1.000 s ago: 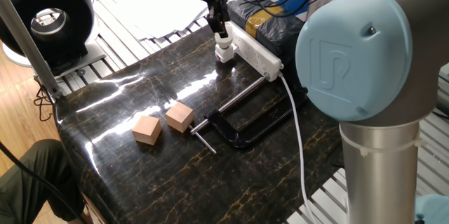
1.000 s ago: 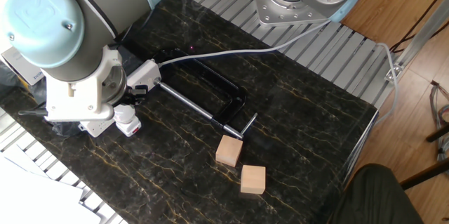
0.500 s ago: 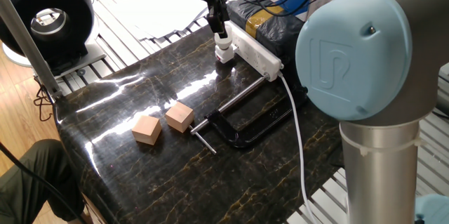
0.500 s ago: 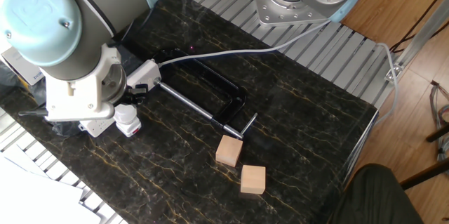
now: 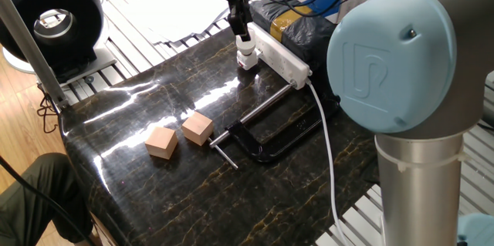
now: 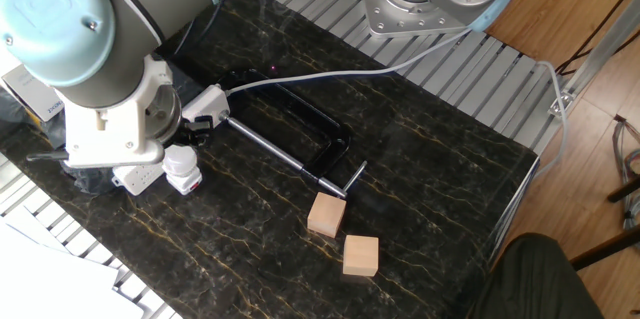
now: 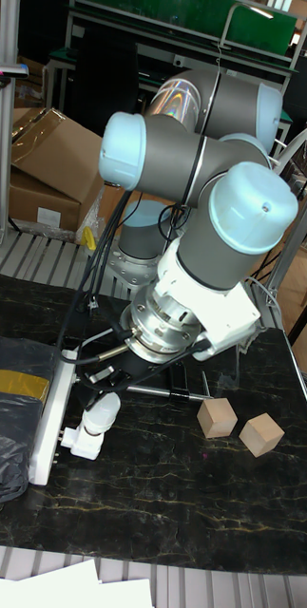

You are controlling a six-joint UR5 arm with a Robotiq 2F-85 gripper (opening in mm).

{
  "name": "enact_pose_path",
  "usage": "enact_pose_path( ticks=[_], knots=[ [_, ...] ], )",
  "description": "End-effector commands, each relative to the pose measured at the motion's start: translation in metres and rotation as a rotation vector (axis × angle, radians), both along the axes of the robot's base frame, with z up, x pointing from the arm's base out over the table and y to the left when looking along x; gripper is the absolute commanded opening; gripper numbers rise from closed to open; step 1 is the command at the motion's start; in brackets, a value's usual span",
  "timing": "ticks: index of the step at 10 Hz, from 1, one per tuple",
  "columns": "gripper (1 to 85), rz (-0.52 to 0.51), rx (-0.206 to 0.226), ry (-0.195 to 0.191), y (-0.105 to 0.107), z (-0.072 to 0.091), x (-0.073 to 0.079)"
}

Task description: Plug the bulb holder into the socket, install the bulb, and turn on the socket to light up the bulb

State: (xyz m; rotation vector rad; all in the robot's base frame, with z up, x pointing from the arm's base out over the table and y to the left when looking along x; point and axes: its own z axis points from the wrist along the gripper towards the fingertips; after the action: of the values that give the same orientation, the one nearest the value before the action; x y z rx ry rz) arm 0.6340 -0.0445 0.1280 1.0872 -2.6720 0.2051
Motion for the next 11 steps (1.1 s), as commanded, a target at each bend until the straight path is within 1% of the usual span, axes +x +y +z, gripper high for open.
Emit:
enact_pose_path(
  ticks=[1,2,3,4,5,6,7,8,9,10,11],
  knots=[
    [60.7,-0.007,0.030,0.008,0.011,0.009,-0.005],
    [60.7,-0.014,0.041,0.005,0.022,0.016,-0.004],
    [58.0,-0.011,0.033,-0.020,0.034,0.024,0.004],
    [38.7,-0.023,0.027,-0.043,0.055,0.033,0.012],
    [21.7,-0.027,0.033,-0.056,0.074,0.037,0.018],
    [1.7,-0.035,0.050,-0.062,0.089,0.032,0.020],
    [1.0,0.000,0.073,-0.064,0.099,0.022,0.020],
    [1.0,0.058,0.060,-0.079,0.102,0.009,0.025],
    [1.0,0.122,0.058,-0.082,0.106,-0.002,0.030],
    [1.0,0.195,0.116,-0.066,0.121,-0.020,0.030],
    [1.0,0.234,0.146,-0.057,0.130,-0.037,0.029]
  ],
)
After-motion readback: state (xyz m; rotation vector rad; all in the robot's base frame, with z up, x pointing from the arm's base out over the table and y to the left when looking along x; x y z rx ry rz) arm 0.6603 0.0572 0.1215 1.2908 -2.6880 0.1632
